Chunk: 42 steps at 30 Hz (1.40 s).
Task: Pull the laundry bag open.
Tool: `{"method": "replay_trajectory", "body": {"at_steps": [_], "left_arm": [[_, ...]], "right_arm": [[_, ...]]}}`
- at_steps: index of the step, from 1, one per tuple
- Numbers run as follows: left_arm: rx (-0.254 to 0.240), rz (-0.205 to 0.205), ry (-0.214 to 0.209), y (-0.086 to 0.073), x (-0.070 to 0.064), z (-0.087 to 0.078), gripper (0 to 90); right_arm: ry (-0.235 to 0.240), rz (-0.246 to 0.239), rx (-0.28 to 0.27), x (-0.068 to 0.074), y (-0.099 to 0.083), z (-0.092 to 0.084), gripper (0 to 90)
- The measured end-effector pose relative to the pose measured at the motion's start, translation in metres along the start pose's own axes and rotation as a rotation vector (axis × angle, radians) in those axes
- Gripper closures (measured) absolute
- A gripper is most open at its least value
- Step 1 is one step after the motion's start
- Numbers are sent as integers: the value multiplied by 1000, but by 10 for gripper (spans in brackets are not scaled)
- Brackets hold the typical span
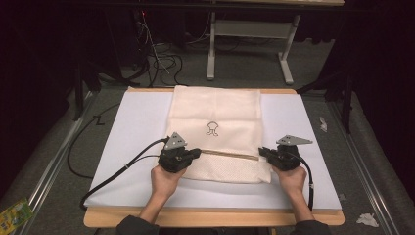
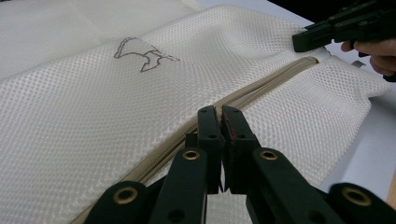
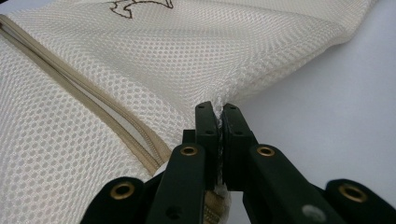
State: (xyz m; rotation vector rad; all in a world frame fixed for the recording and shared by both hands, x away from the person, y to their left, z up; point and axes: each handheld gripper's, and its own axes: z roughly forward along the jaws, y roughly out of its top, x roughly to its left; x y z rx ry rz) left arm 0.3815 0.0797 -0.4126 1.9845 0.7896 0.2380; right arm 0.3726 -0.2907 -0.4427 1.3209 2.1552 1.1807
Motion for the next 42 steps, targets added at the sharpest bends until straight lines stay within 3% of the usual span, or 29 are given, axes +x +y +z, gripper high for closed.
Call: {"method": "replay_trajectory", "body": {"at_steps": [15,22,27,35,42], "left_arm": [[-35,-30,44,-4,14,-21,874],[-45,-23,59,-3,16,-27,874],[-52,-46,64,-7,21,-33,874],[-44,-21,119,-7,26,-45,874],[-47,-21,117,-6,27,-47,874]], "right_arm": [[-12,-4,-5,-4,2,-2,885],[-18,-2,-7,-4,3,-4,885],[-21,5,-6,-6,2,-4,885],[-26,7,-1,-7,2,-5,885],[-19,11,-3,-8,1,-5,885]]}}
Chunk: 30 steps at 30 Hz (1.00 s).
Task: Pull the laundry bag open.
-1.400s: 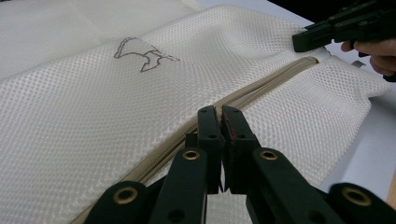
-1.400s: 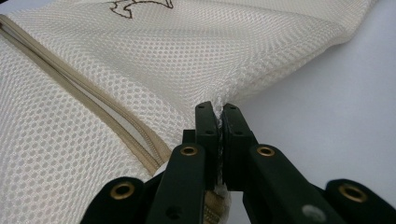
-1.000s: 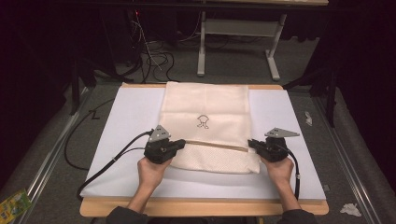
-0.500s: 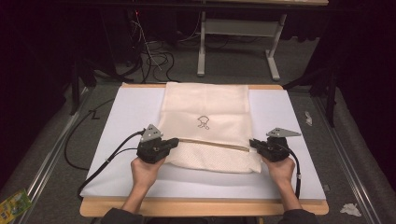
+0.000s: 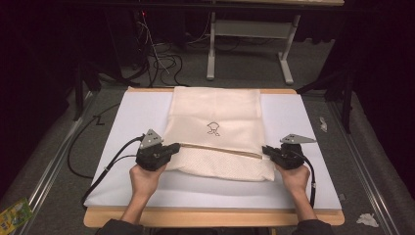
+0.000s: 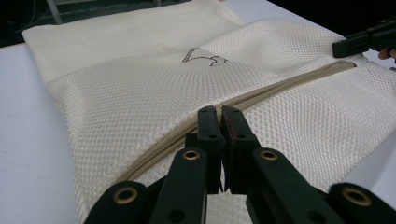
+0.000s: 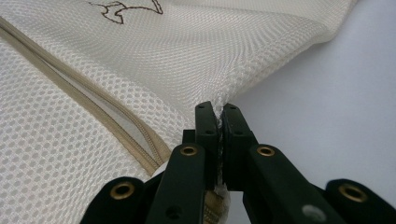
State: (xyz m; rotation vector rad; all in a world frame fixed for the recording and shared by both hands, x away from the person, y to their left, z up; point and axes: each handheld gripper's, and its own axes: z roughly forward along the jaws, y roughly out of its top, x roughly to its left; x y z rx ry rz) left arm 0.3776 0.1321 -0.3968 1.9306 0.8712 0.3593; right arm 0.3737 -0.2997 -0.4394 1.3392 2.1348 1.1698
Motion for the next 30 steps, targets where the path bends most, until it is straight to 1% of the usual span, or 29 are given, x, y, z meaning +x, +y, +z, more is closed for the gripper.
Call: {"method": "replay_trajectory", "body": {"at_steps": [4,7,9,11,14,18,19,22,23,30], "left_arm": [[7,6,8,-1,-1,0,874],[3,2,-4,0,0,-1,874],[1,8,16,0,1,-4,874],[-9,-14,5,-2,4,-6,874],[-15,-34,3,-4,8,-9,874],[-21,-30,18,-4,10,-14,874],[-25,-35,21,-4,11,-15,874],[-29,-32,30,-5,13,-17,874],[-31,-38,31,-6,13,-18,874],[-29,-43,49,-9,18,-22,874]], "right_arm": [[0,-1,0,0,0,0,885],[1,1,-8,0,0,-1,885],[-6,-1,-6,1,0,-1,885],[-5,-2,-1,-1,-1,0,885],[-1,8,-2,-2,-2,1,885],[-6,-1,-3,-2,-2,0,885],[-6,4,-1,-2,-2,0,885],[-7,7,3,-3,-3,1,885],[-7,7,3,-3,-3,1,885],[-9,3,5,-5,-3,0,885]]}}
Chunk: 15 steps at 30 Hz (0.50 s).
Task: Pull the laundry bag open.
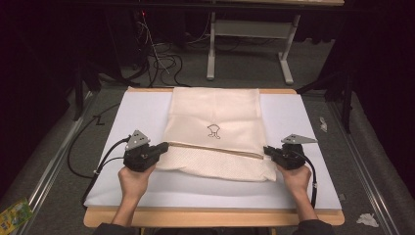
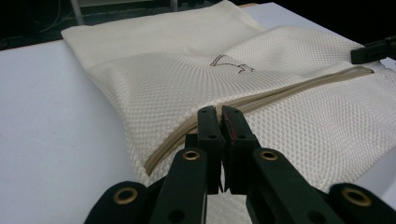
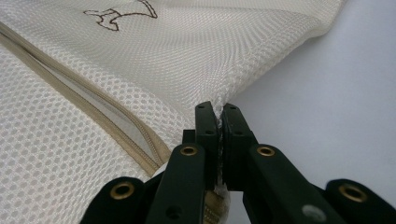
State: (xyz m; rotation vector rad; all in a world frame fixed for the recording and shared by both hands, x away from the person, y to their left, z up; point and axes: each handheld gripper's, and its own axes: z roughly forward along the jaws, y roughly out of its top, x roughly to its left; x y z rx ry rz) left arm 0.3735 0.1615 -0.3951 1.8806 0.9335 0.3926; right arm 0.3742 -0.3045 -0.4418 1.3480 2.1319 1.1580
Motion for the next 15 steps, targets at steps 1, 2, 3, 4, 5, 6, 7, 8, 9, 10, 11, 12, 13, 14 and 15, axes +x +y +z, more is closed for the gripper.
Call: {"method": "replay_trajectory", "body": {"at_steps": [1,2,3,4,5,6,7,8,9,10,11,12,13,14,15], "left_arm": [[-1,-2,3,-1,1,-1,874],[-2,-7,1,-1,2,-1,874],[-1,-9,2,-2,3,-2,874],[1,-12,0,-3,3,-2,874],[5,-9,7,-3,3,-3,874],[8,-5,10,-3,4,-4,874],[9,-1,19,-3,4,-5,874],[9,1,26,-3,5,-6,874],[9,0,28,-4,5,-7,874],[1,-6,25,-4,6,-8,874],[4,-7,27,-6,7,-9,874],[4,-7,27,-6,7,-9,874],[5,-13,26,-7,8,-9,874],[7,-18,28,-8,9,-9,874],[9,-20,26,-8,10,-10,874]], "right_arm": [[0,0,0,0,0,0,885],[-1,0,0,0,0,0,885],[1,4,-1,0,0,0,885],[-1,5,-1,0,0,0,885],[-4,2,0,0,1,-2,885],[-4,2,0,0,1,-2,885],[-4,3,-7,-1,2,-3,885],[-4,3,-7,-1,2,-3,885],[-7,5,-2,-2,1,-4,885],[-7,5,-1,-2,1,-4,885],[-12,8,4,-4,1,-5,885],[-12,8,4,-4,1,-5,885],[-13,7,0,-4,1,-6,885],[-11,10,-3,-4,1,-6,885],[-12,7,-5,-4,1,-6,885]]}}
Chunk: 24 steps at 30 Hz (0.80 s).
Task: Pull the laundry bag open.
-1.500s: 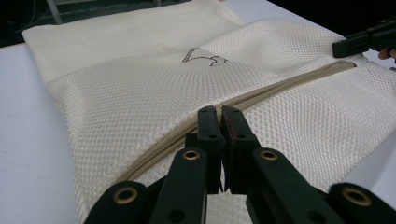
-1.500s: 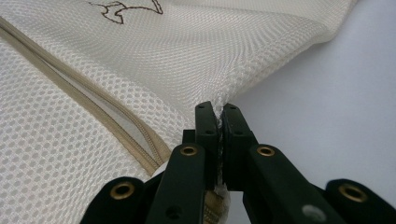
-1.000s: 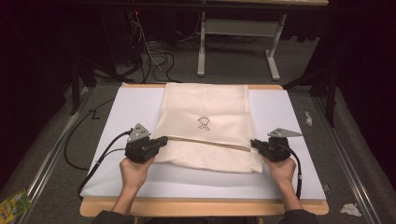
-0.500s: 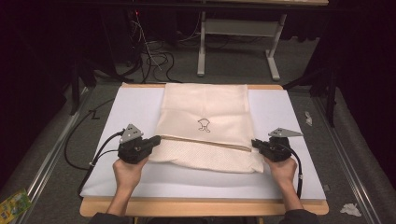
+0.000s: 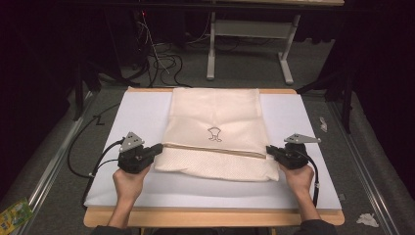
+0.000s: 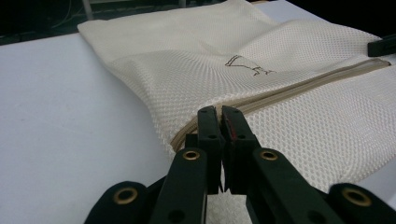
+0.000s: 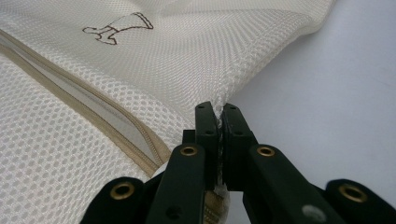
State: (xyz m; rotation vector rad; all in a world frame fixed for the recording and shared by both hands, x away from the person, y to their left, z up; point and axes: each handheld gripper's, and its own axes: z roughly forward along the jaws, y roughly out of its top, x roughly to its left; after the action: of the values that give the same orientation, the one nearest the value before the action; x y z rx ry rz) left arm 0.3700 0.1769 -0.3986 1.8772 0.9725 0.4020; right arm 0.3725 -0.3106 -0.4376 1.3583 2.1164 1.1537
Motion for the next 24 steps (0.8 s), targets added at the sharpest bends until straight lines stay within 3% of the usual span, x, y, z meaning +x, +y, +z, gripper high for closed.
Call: {"method": "replay_trajectory", "body": {"at_steps": [8,17,24], "left_arm": [[22,12,40,-6,2,3,874],[47,25,49,-8,1,7,874],[66,8,29,-15,3,10,874]], "right_arm": [[-3,-8,-10,1,-1,-1,886],[-1,-2,-20,0,-4,-3,886],[2,9,-10,-1,-10,-4,885]]}}
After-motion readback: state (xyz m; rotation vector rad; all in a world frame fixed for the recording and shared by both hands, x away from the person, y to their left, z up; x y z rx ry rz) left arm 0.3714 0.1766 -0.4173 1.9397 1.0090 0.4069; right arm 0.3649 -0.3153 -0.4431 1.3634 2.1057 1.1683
